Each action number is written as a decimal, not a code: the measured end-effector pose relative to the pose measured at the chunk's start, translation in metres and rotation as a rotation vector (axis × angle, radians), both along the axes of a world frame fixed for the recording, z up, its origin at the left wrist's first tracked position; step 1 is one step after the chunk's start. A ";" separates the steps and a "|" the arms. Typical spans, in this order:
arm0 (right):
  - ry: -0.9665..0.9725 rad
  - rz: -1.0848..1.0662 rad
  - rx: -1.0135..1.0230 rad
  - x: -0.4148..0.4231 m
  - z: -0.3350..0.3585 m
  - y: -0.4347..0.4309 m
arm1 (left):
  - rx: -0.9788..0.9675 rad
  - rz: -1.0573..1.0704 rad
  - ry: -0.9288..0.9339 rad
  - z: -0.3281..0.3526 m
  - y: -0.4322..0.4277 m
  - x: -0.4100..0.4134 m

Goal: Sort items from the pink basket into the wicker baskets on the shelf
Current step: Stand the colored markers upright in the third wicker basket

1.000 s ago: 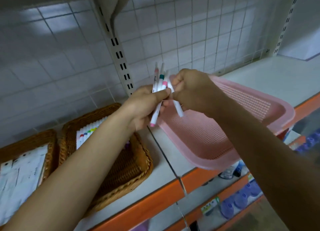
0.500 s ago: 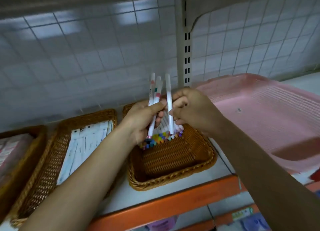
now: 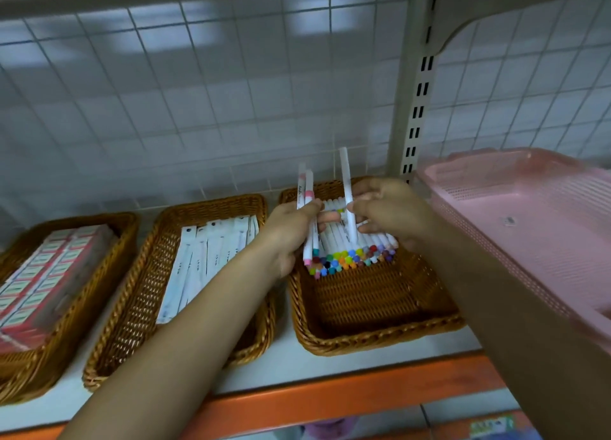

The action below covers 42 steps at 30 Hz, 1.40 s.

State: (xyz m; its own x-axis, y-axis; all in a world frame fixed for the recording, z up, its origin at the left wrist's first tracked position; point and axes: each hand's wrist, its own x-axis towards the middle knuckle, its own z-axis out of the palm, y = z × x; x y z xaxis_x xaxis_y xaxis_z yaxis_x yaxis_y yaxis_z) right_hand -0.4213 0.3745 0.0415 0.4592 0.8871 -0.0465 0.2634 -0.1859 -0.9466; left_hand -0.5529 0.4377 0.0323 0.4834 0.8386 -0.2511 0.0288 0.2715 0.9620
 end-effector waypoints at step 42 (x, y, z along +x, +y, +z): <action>-0.881 0.092 -0.309 0.008 -0.030 0.050 | 0.409 0.053 0.208 -0.013 0.027 0.019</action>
State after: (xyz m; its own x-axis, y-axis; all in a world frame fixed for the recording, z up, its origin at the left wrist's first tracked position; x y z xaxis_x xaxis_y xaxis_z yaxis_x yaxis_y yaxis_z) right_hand -0.4136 0.4249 0.0119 0.3700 0.9279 0.0453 0.8878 -0.3388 -0.3116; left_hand -0.5342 0.4649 0.0198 0.4119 0.9110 0.0183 0.2286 -0.1227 0.9658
